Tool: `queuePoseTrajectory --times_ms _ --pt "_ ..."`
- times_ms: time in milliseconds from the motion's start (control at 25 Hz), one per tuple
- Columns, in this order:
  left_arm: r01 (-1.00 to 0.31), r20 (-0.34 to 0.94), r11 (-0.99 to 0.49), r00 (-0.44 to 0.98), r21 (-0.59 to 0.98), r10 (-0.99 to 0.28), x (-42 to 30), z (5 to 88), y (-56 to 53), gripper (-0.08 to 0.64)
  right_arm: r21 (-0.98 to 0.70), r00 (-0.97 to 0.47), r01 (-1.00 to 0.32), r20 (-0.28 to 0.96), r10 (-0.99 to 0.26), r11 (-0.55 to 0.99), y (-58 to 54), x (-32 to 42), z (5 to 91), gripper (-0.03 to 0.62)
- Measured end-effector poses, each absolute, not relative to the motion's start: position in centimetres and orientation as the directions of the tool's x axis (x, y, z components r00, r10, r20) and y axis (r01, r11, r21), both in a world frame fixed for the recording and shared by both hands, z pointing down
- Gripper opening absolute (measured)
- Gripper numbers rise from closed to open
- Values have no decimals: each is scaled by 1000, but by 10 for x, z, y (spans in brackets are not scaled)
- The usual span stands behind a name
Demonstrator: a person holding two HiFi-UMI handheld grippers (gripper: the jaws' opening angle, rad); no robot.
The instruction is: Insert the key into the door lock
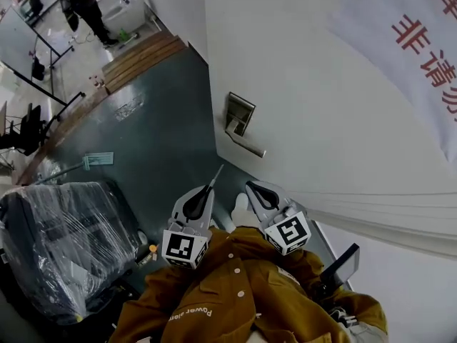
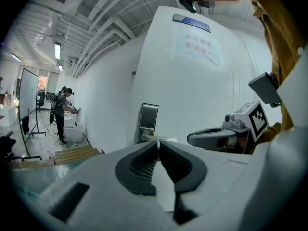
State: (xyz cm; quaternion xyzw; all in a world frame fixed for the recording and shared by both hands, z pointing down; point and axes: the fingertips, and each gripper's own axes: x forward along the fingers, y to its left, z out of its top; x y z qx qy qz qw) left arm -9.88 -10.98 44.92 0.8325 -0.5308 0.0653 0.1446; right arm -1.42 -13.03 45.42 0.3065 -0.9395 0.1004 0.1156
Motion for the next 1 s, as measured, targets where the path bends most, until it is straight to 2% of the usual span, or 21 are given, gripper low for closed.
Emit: queuePoseTrajectory --times_ms 200,400,560,760,1000 --pt "-921 286 -315 373 230 -883 -95 457 -133 25 -135 -816 -554 281 -505 822 -149 -4 451 6" --pt "-854 257 -210 363 476 -896 -102 471 -159 25 -154 -818 -557 270 -508 816 -178 3 455 6" --pt "-714 264 -126 408 689 -874 -112 509 -176 25 -160 -804 -581 266 -532 798 -195 3 456 6" --pt "-484 226 -50 495 873 -839 -114 546 -200 25 -157 -782 -613 257 -568 774 -202 4 454 6" --pt "-292 168 -10 575 956 -800 -97 570 -232 25 -139 -753 -650 251 -608 747 -205 11 452 6"
